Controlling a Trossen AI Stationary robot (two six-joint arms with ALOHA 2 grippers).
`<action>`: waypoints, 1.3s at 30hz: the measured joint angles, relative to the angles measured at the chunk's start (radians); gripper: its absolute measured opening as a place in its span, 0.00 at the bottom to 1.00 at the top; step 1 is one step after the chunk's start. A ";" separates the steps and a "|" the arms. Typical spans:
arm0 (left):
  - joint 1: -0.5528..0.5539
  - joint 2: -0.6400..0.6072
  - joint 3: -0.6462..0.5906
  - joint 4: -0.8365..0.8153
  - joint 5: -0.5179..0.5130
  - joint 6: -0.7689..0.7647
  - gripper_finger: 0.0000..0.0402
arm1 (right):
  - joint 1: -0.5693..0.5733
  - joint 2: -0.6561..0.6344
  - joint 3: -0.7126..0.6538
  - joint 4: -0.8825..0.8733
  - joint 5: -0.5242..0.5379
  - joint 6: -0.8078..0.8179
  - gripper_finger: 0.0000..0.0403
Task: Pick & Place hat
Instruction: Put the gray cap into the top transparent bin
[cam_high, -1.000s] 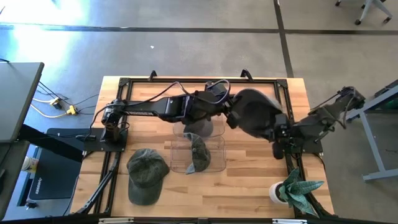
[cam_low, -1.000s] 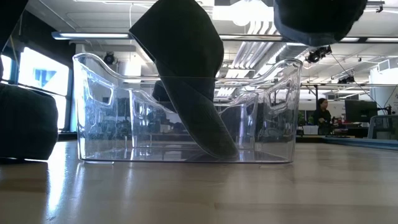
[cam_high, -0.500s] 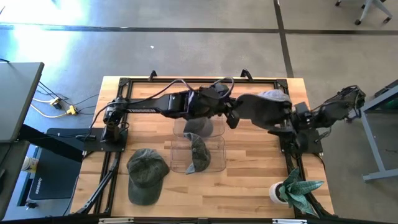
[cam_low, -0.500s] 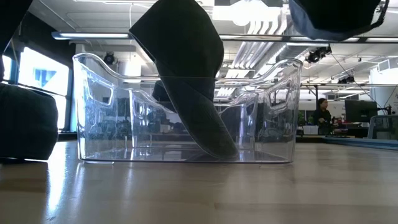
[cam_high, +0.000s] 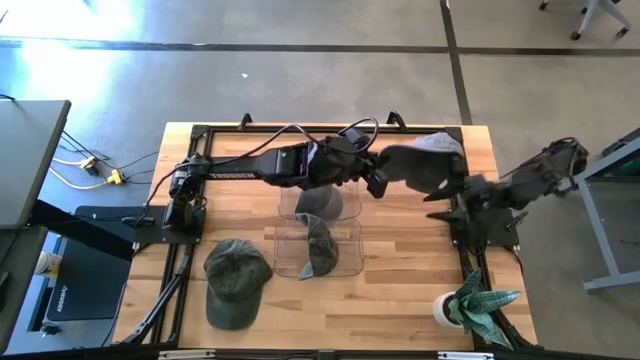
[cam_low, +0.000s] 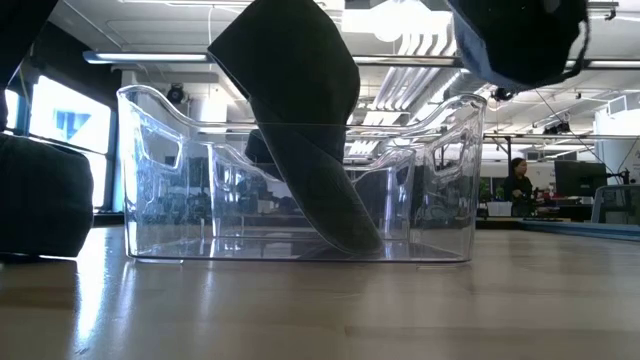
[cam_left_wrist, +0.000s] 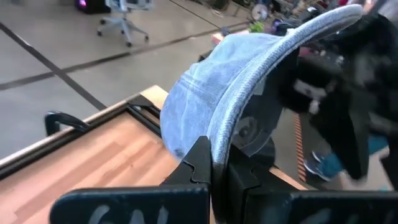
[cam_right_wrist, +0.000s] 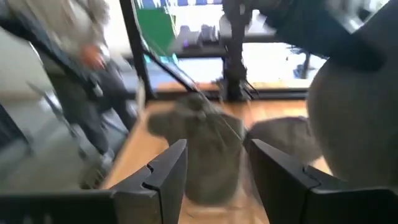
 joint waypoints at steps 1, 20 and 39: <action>0.000 0.000 0.000 0.002 -0.008 0.000 0.00 | -0.003 0.020 0.000 -0.010 0.009 -0.022 0.42; 0.048 0.003 0.000 -0.102 0.218 -0.083 0.00 | 0.010 0.167 0.238 -0.084 0.090 -0.007 0.33; 0.059 0.094 0.000 -0.160 0.360 -0.112 0.00 | -0.213 0.331 0.352 -0.519 0.105 0.077 0.52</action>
